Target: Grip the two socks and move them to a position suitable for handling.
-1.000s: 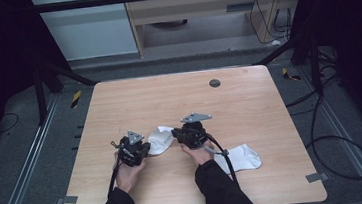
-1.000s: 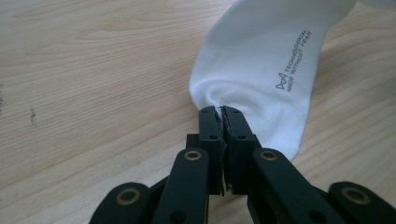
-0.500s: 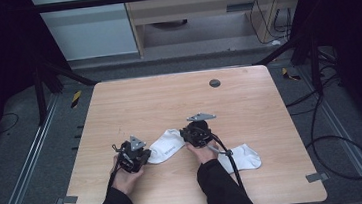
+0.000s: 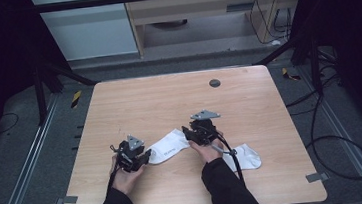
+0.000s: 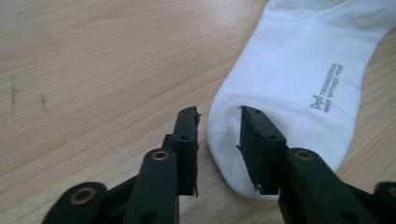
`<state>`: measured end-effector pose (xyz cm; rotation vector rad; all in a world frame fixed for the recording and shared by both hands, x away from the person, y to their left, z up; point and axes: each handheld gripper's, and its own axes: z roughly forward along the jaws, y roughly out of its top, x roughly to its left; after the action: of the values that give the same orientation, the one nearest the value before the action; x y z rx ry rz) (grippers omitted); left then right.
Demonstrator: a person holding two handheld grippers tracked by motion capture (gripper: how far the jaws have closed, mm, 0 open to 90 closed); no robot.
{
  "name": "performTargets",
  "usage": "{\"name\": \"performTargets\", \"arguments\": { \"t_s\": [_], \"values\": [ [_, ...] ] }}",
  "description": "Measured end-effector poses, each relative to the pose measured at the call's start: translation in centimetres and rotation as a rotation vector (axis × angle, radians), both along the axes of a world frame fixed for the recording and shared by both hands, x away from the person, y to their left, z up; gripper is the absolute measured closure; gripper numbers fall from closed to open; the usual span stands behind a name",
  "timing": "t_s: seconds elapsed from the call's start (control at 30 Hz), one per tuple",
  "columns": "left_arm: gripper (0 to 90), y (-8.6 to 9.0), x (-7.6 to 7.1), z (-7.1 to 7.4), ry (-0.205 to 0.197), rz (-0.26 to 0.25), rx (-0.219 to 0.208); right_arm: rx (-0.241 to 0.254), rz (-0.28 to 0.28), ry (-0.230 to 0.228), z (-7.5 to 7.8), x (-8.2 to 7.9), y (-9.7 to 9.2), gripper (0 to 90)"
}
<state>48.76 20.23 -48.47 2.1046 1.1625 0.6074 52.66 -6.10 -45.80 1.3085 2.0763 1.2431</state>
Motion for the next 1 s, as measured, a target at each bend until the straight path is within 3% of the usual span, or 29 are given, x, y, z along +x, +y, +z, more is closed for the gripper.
{"name": "performTargets", "arguments": {
  "t_s": [0.2,0.37,0.43,0.47,0.53,0.67,0.73,1.0],
  "values": [
    [57.3,0.0,-0.6,1.2,-0.056,0.026,-0.068,-0.001,0.002,-0.023,1.4,-0.9,-1.5,53.5],
    [55.3,-0.6,-1.4,2.4,-0.098,0.02,-0.119,-0.007,-0.007,-0.055,2.6,-2.2,-3.8,48.3],
    [54.0,-0.9,-1.7,2.6,-0.106,0.015,-0.131,-0.012,-0.002,-0.071,2.9,-2.8,-5.6,44.9],
    [54.0,-1.0,-1.8,2.7,-0.106,0.011,-0.136,-0.012,-0.002,-0.071,2.9,-2.8,-5.6,44.9],
    [53.2,-1.6,-2.1,2.9,-0.109,0.004,-0.139,0.011,0.01,-0.071,2.9,-3.3,-7.6,41.7],
    [52.5,-2.3,-2.3,3.0,-0.114,-0.011,-0.14,0.027,0.013,-0.075,2.7,-3.9,-9.6,39.3],
    [51.9,-2.7,-2.5,3.0,-0.113,-0.015,-0.144,0.024,0.025,-0.066,2.3,-4.4,-11.2,37.2],
    [52.4,-4.7,-3.1,3.0,-0.115,-0.059,-0.155,0.003,0.042,-0.057,1.4,-5.9,-14.0,36.1]
  ]
}}
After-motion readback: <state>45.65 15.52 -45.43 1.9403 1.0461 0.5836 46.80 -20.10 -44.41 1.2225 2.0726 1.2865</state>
